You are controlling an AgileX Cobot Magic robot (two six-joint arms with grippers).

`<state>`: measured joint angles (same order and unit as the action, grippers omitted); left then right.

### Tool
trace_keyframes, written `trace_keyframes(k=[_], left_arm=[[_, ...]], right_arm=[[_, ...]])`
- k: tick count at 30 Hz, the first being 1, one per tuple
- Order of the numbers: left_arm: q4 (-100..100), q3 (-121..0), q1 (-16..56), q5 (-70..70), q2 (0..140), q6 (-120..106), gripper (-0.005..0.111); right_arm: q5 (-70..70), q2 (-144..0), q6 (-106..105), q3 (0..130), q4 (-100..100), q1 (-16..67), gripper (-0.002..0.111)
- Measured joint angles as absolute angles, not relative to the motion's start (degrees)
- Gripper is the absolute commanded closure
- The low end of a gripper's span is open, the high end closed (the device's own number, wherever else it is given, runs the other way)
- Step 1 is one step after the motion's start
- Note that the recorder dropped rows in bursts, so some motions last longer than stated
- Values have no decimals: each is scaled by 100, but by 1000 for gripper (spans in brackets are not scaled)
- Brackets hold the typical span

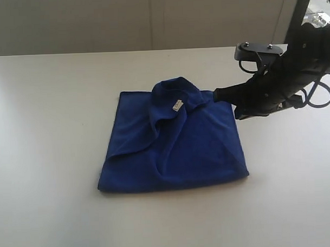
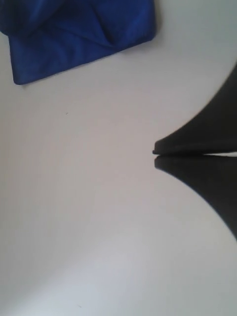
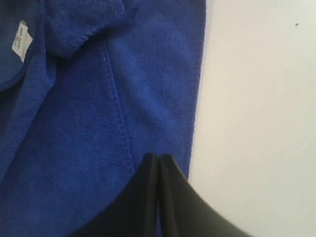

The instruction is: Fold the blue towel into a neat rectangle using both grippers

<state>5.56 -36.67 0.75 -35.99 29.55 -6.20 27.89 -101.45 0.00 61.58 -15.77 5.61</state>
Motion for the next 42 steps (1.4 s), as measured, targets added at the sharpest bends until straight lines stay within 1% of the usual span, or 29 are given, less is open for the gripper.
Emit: trace_keyframes(k=[5,8,12,16,18,20,24,27,30,32,37,42], left_arm=[[826,-3667,75,-3300,3016,-620,107],[1171,-3667,75,-3179,3336,-641,107],[1848,-3678,75,-3129,4364,-1088,107],[2569,-3918,75,-3118,5542,-1688,107],[2731,-4123,75,-3038,5987,-1807,107],[2756,-4376,156,-2888,6394,-1870,107],[2505,-4857,686,-2746,6975,-1915,107],[2292,-5015,1092,-2716,7340,-1915,107],[2247,-5027,1302,-2678,7633,-1903,107],[2213,-5031,1362,-2649,7783,-1890,107],[2161,-5031,1393,-2626,7970,-1855,107],[2161,-5040,1393,-2626,7968,-1855,107]], right_arm=[[2531,-10155,0,6148,-1653,561,108],[2204,-10219,0,6148,-1823,561,108],[2090,-10541,0,6443,-2076,561,108],[2280,-10945,0,6940,-2289,561,108],[2437,-11153,0,7265,-2440,561,105],[2563,-11363,0,7602,-2590,561,100],[2736,-11730,0,8164,-2708,561,91],[2852,-11976,0,8424,-2744,561,88],[2858,-12128,0,8502,-2820,561,86],[2803,-12227,0,8513,-2820,561,84],[2547,-12442,69,8513,-2820,561,73],[2424,-12547,155,8548,-2833,561,72]])
